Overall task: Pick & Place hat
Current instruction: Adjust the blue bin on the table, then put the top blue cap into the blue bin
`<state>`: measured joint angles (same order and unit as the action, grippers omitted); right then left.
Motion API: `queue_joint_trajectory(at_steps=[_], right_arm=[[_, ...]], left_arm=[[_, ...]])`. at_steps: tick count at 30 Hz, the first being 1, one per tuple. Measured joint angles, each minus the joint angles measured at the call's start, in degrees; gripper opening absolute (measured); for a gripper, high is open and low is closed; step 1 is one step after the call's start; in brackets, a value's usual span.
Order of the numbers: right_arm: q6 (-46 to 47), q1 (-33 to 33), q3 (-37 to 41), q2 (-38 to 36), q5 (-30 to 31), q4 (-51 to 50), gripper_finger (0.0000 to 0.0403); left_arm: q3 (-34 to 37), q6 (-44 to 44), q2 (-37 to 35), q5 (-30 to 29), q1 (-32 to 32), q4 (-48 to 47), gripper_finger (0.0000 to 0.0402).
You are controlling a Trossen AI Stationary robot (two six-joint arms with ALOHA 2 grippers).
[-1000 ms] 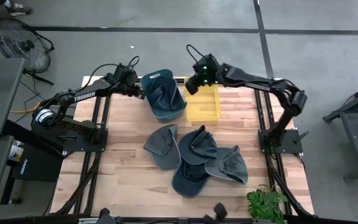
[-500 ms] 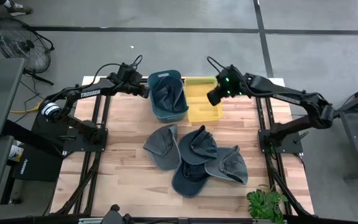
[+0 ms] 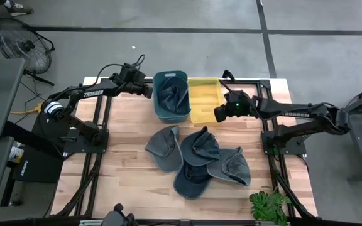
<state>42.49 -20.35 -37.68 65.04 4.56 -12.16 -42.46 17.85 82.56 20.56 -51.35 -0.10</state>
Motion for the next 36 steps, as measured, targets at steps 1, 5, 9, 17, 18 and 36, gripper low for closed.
queue_joint_trajectory(at_steps=[1,5,9,17,18,36], right_arm=[[-0.35,0.36,0.01,0.00,0.00,0.38,0.0039],[-5.28,1.48,-0.96,0.00,-0.69,0.25,0.0039],[-14.23,2.66,-1.89,-0.02,-5.10,0.34,0.0040],[-31.01,6.87,-1.89,0.00,-10.78,-1.29,0.0076],[-32.01,7.34,-1.89,0.00,-10.69,-1.27,0.0087],[-59.28,11.57,-1.91,10.58,-4.29,3.71,0.0245]], left_arm=[[0.00,-0.01,0.00,0.08,0.00,-0.34,0.0000],[0.00,-0.15,-0.34,2.77,-0.02,-0.51,0.0000],[0.00,-0.19,-2.14,3.39,0.00,-2.38,0.0000],[0.00,-5.13,-9.28,0.30,-0.02,-12.86,0.0000],[0.00,-5.58,-10.49,0.07,0.00,-13.96,0.0000],[0.00,-2.46,-29.95,7.52,0.04,-27.07,0.0000]])
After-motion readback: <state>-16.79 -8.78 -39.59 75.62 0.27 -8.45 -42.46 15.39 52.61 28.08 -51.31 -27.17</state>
